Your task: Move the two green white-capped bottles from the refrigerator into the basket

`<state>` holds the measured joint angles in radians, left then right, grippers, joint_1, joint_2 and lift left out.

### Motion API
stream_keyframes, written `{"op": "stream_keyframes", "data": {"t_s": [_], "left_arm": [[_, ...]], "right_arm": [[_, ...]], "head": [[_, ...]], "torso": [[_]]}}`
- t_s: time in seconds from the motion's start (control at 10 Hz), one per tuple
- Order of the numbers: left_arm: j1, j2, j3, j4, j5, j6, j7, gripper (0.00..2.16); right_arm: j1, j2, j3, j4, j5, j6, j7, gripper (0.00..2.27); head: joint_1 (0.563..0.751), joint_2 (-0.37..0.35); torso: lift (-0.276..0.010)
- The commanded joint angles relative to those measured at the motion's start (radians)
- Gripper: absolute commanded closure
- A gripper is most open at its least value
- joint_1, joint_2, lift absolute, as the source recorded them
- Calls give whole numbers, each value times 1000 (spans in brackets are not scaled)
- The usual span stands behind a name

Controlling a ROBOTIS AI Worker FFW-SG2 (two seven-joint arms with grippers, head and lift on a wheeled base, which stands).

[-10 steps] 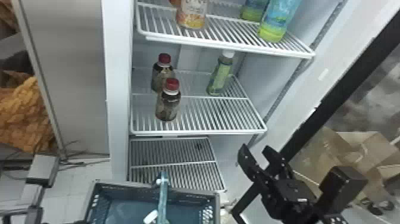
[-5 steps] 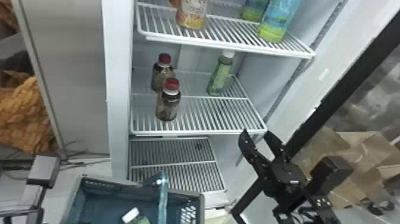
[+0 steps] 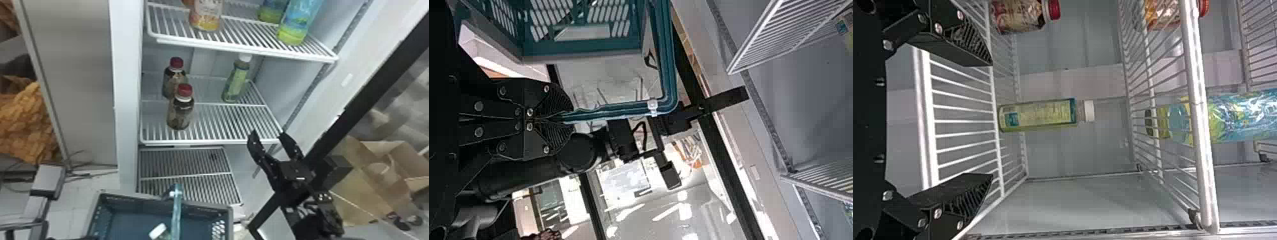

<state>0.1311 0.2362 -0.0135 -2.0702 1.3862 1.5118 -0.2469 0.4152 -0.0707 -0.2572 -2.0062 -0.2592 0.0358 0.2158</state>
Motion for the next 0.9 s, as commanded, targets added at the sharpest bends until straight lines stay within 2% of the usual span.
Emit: {"op": "stream_keyframes", "data": {"t_s": [0.0,0.4,0.8], "left_arm": [[-1,0,2,0,0,0,1,1161],[-6,0,-4,0,2,-2,1,1161],[-13,0,-8,5,2,-2,1,1161]], "right_arm": [[-52,-3,6,56,6,-28,-1,205],[-212,-17,70,255,12,-100,-1,160],[-342,-26,84,385,40,-141,-6,119]], "head": [[695,-350],[695,-350],[695,-350]], "torso": [[-263],[-263],[-263]]}}
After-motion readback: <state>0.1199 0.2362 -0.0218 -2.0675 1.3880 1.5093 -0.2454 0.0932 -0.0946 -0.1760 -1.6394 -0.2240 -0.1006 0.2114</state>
